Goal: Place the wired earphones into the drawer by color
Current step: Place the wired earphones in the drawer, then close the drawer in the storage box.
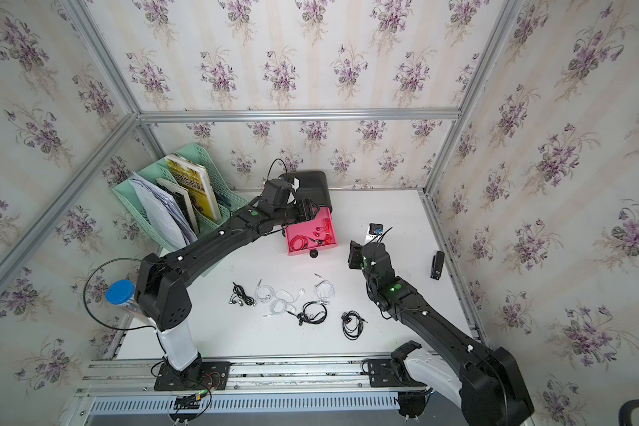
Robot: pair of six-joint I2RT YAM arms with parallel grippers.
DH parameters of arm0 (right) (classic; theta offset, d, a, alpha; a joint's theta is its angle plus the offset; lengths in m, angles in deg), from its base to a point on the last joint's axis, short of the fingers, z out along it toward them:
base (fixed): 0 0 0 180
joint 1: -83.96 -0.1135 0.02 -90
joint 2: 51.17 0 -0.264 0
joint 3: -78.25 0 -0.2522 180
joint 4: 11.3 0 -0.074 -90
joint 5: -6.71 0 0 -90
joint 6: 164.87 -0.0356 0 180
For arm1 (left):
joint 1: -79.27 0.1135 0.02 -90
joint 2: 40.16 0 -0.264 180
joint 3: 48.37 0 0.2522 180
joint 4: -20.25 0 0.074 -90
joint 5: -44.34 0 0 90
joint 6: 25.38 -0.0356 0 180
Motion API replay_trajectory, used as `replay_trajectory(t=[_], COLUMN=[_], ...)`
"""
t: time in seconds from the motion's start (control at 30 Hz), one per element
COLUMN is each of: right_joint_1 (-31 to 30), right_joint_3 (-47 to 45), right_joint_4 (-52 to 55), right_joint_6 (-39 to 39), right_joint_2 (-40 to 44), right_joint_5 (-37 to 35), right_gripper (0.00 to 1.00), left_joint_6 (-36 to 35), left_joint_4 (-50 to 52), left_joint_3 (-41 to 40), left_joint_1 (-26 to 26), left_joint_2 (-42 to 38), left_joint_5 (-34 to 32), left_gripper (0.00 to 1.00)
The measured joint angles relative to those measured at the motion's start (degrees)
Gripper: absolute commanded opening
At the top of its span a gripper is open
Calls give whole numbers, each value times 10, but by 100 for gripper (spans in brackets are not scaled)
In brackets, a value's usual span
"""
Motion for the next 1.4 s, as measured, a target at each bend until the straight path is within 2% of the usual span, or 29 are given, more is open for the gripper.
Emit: replay_trajectory(t=[0.07,0.1,0.33,0.6,0.77,1.0,1.17,1.4], right_joint_1=[0,0,0,-12,-52,-85,-98,-110], right_joint_3=[0,0,15,25,28,28,35,48], right_joint_4=[-4,-5,-18,-45,-55,-61,-76,-96], right_joint_6=[0,0,-7,-50,-67,-92,-94,-94], right_joint_2=[-10,-16,-71,-132,-157,-185,-204,-229], right_joint_5=[17,26,107,191,203,170,155,149], right_gripper=[54,54,54,51,50,49,49,49], left_joint_6=[-5,-9,-54,-132,-170,-212,-234,-251], left_joint_4=[0,-1,-5,-17,-35,-79,-100,-113], left_joint_3=[-27,-45,-188,-338,-434,-523,-556,-562], left_joint_1=[-1,-1,-1,-1,-1,-1,-1,-1], left_joint_2=[-32,-52,-192,-323,-382,-422,-439,-461], left_joint_5=[-8,-15,-78,-136,-166,-196,-205,-215], left_gripper=[97,99,99,99,99,99,99,99])
